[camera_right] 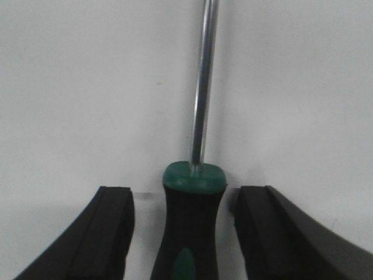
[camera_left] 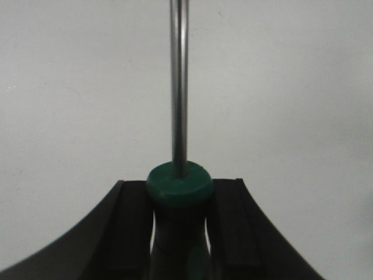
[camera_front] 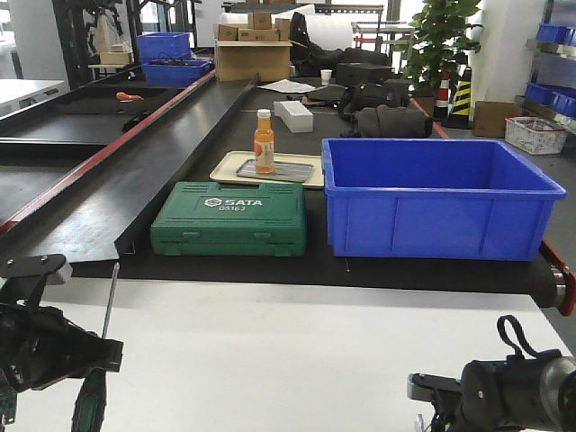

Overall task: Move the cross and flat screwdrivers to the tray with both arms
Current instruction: 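Lower the right gripper onto the flat-head screwdriver handle and close, then lift both screwdrivers upright off the table with both grippers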

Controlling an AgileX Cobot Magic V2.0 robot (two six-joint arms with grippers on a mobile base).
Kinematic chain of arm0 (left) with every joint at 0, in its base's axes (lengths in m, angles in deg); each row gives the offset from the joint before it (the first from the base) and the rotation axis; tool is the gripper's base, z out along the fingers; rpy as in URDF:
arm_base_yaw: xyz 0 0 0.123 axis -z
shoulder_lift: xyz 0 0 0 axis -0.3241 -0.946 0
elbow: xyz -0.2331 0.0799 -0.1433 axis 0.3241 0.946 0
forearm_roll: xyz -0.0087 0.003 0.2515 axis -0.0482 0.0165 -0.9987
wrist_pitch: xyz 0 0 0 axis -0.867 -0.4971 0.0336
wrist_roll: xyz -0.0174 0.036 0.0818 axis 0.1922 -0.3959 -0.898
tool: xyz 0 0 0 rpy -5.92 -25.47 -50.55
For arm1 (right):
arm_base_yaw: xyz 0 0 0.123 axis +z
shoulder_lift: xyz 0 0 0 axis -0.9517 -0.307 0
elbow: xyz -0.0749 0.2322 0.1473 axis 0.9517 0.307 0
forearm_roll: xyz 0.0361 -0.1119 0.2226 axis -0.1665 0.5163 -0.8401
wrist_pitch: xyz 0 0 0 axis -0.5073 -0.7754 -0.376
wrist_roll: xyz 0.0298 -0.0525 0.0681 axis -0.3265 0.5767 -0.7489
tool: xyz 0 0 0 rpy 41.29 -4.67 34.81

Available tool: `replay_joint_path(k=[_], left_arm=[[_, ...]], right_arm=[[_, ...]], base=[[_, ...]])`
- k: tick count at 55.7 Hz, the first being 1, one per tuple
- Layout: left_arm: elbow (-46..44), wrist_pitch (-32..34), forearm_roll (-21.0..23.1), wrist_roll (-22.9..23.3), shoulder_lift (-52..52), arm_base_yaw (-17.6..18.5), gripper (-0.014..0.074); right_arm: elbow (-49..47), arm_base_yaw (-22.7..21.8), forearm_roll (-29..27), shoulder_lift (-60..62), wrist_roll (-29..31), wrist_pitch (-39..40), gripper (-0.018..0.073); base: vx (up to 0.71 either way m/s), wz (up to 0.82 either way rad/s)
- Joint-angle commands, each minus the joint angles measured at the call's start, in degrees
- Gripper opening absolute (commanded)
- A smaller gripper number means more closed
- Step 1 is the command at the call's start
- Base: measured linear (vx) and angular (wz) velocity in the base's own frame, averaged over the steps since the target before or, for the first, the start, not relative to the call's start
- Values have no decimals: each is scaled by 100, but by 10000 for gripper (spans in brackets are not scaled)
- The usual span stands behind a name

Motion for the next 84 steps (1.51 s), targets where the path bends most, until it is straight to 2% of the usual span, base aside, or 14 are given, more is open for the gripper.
replay_joint_path(k=[1,21,31,42,60,66,84], left_arm=[[-157,215,226,25,275,34,-1],[-157,215,226,25,275,34,-1],[-157,234,216,25,275,34,-1],[-157,431,220,25,453,34,-1],[-157,493,210,-177,1037,34,-1],[-157,415,210,-177,1186,34,-1],[-157,299,222,-177,1424,34,-1]], right_arm=[[-117,-16,-10,185,-8,184,346],[-124,-23,65,198,52,-19,-15],[-131,-30,65,556,224,-62,-13],[-131,-30,65,1609,790,-40,-12],[-131,-30,93,3681,797,531,-10],[-131,-30,296,4238,792,588,-9],[-131,-30,543,5177,792,541,-9]], base=[[0,0],[0,0],[0,0],[0,0],[0,0],[0,0],[0,0]])
